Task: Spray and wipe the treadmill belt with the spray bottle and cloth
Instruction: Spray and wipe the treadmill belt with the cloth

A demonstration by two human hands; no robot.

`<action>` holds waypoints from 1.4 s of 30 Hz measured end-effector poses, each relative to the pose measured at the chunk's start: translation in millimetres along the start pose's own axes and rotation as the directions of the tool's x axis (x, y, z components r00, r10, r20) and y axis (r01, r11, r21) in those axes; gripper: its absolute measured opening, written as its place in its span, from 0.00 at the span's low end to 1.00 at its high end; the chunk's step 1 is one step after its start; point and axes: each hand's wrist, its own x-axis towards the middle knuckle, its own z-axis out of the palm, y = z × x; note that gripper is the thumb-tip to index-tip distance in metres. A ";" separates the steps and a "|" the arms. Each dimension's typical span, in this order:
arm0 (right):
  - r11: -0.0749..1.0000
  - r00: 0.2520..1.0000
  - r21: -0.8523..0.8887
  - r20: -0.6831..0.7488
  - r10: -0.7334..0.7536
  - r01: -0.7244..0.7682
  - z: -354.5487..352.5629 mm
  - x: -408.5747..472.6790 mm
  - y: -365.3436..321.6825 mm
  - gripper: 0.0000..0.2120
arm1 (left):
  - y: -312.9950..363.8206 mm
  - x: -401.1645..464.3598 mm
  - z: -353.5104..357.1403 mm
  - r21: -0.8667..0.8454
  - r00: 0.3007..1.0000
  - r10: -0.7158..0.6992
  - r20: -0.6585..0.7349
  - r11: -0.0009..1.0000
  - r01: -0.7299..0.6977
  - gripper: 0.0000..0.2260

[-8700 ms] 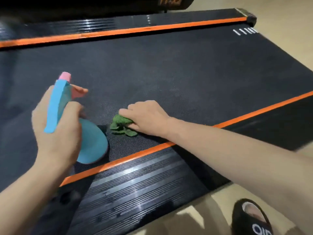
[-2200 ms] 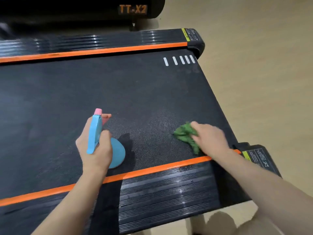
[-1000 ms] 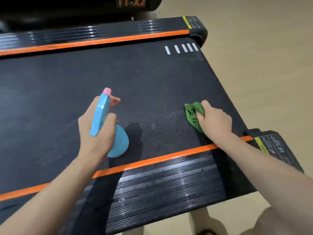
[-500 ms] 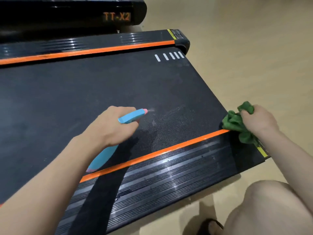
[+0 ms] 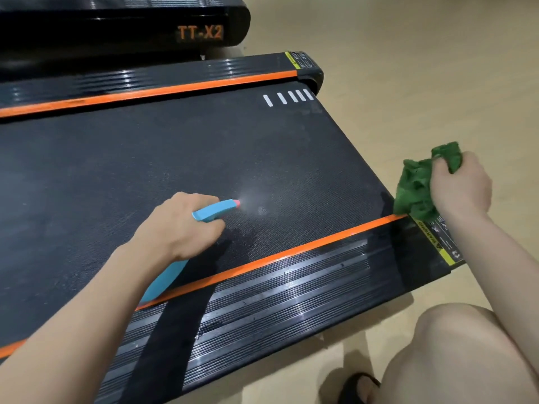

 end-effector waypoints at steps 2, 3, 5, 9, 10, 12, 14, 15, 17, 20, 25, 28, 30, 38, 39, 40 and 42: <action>0.997 1.000 0.069 -0.021 0.020 -0.018 -3.5 -3.3 -3.8 0.14 | 5.9 0.4 1.9 -0.007 1.000 -0.013 0.025 1.000 0.013 0.05; 0.996 0.999 0.084 -0.028 0.015 -0.013 -3.7 -6.1 -6.9 0.14 | 7.6 0.6 2.4 -0.026 1.000 -0.007 0.026 1.000 0.007 0.05; 0.994 1.000 0.106 -0.030 -0.008 0.011 -1.4 -10.6 -13.4 0.15 | 9.0 1.2 3.4 -0.041 0.999 0.023 0.033 0.999 -0.022 0.07; 0.975 0.994 0.197 0.009 -0.109 0.105 6.9 -21.3 -33.8 0.15 | 10.0 -1.1 4.2 0.002 0.999 0.033 0.036 0.999 -0.033 0.08; 0.967 0.987 0.211 0.043 -0.152 0.140 10.9 -25.3 -40.7 0.14 | 9.9 -1.4 3.4 -0.001 1.000 0.018 0.021 1.000 -0.018 0.07; 0.948 0.953 0.231 0.159 -0.257 0.218 23.6 -37.0 -56.4 0.13 | 6.2 -1.3 0.8 -0.072 0.999 -0.002 -0.036 0.997 -0.001 0.06; 0.917 0.875 0.227 0.294 -0.385 0.327 40.4 -53.4 -74.2 0.12 | -0.9 -1.7 -5.1 -0.205 0.993 -0.025 -0.115 0.979 0.001 0.06; 0.891 0.825 0.219 0.340 -0.451 0.397 50.0 -60.6 -82.5 0.11 | -4.7 -2.5 -8.4 -0.266 0.986 -0.046 -0.159 0.964 0.002 0.07; 0.843 0.746 0.214 0.394 -0.537 0.493 68.3 -72.4 -101.6 0.12 | -13.6 -5.0 -14.6 -0.368 0.964 -0.106 -0.243 0.930 0.009 0.11; 0.798 0.678 0.258 0.425 -0.600 0.545 94.4 -92.8 -138.1 0.12 | -24.1 -7.9 -20.9 -0.527 0.920 -0.214 -0.328 0.850 0.010 0.15; 0.586 0.366 0.036 0.749 -0.552 0.809 148.7 -163.6 -155.5 0.22 | -36.8 -10.3 -22.8 -0.634 0.883 -0.285 -0.373 0.773 -0.018 0.13; 0.658 0.443 0.000 0.740 -0.506 0.753 160.2 -189.6 -157.8 0.29 | -35.6 -9.8 -23.4 -0.648 0.878 -0.297 -0.375 0.761 -0.019 0.12; 0.664 0.524 0.006 0.609 -0.595 0.747 164.7 -191.6 -155.4 0.21 | -33.4 -7.3 -21.2 -0.634 0.880 -0.297 -0.370 0.773 -0.006 0.12; 0.496 0.515 -0.167 0.439 -0.737 0.852 187.7 -177.7 -133.1 0.27 | -30.7 -3.3 -18.0 -0.535 0.883 -0.269 -0.384 0.845 0.025 0.09; 0.475 0.496 -0.162 0.414 -0.763 0.865 187.2 -179.5 -133.0 0.24 | -30.5 -2.5 -18.1 -0.532 0.884 -0.266 -0.384 0.846 0.024 0.09; 0.447 0.462 -0.135 0.392 -0.796 0.885 186.1 -180.4 -133.1 0.23 | -30.0 -2.1 -17.8 -0.527 0.885 -0.263 -0.383 0.850 0.024 0.09; 0.333 0.327 -0.053 0.384 -0.863 0.941 185.1 -173.3 -128.8 0.20 | -27.7 -2.6 -16.5 -0.512 0.890 -0.259 -0.374 0.858 0.035 0.09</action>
